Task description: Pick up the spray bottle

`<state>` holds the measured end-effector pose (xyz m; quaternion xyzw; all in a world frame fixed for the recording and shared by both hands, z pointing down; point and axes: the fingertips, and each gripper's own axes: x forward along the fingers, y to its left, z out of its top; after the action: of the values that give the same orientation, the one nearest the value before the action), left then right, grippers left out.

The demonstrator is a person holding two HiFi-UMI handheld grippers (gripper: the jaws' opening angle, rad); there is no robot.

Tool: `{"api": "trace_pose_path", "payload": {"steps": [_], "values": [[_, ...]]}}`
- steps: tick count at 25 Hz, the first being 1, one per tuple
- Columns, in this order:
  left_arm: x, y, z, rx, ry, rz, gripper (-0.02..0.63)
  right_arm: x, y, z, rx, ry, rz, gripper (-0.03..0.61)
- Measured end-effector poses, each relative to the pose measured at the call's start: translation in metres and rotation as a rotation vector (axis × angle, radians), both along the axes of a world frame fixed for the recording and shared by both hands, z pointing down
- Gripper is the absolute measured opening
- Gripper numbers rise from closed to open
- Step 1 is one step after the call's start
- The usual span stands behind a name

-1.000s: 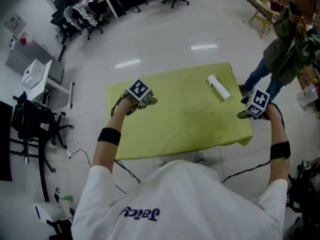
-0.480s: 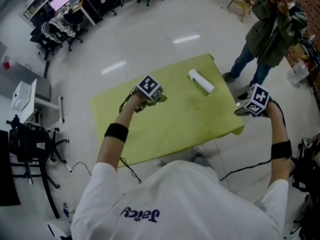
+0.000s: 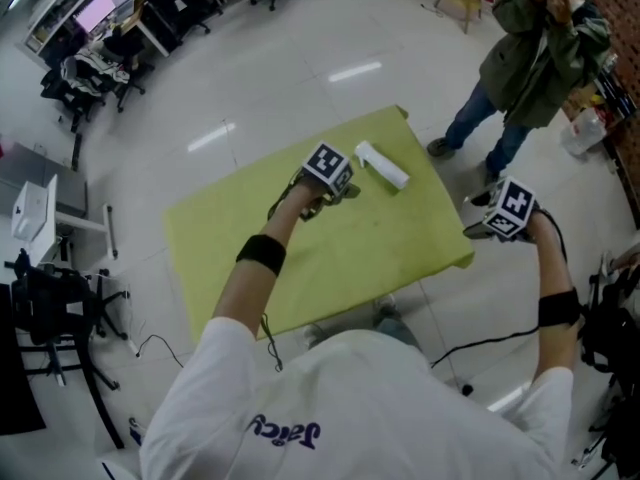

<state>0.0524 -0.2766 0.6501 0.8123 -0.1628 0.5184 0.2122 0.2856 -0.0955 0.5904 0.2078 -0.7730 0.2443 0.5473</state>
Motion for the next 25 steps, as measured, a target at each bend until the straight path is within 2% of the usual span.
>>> {"api": "trace_pose_path", "payload": {"steps": [4,10,14,22,25], "values": [[0.022,-0.017,0.007,-0.029,0.028,-0.054,0.39,0.009,0.0,-0.003,-0.006,0.008,0.0,0.342],[0.056,-0.053,0.0,-0.09,0.166,-0.289,0.39,0.03,0.0,0.0,-0.027,0.03,0.015,0.342],[0.081,-0.065,-0.011,-0.185,0.263,-0.411,0.39,0.041,0.001,0.005,-0.041,0.033,0.017,0.342],[0.121,-0.095,-0.031,-0.472,0.601,-0.782,0.41,0.052,-0.005,0.009,-0.051,0.036,0.013,0.342],[0.122,-0.106,-0.021,-0.516,0.633,-0.903,0.426,0.058,-0.005,0.014,-0.058,0.036,0.012,0.342]]}}
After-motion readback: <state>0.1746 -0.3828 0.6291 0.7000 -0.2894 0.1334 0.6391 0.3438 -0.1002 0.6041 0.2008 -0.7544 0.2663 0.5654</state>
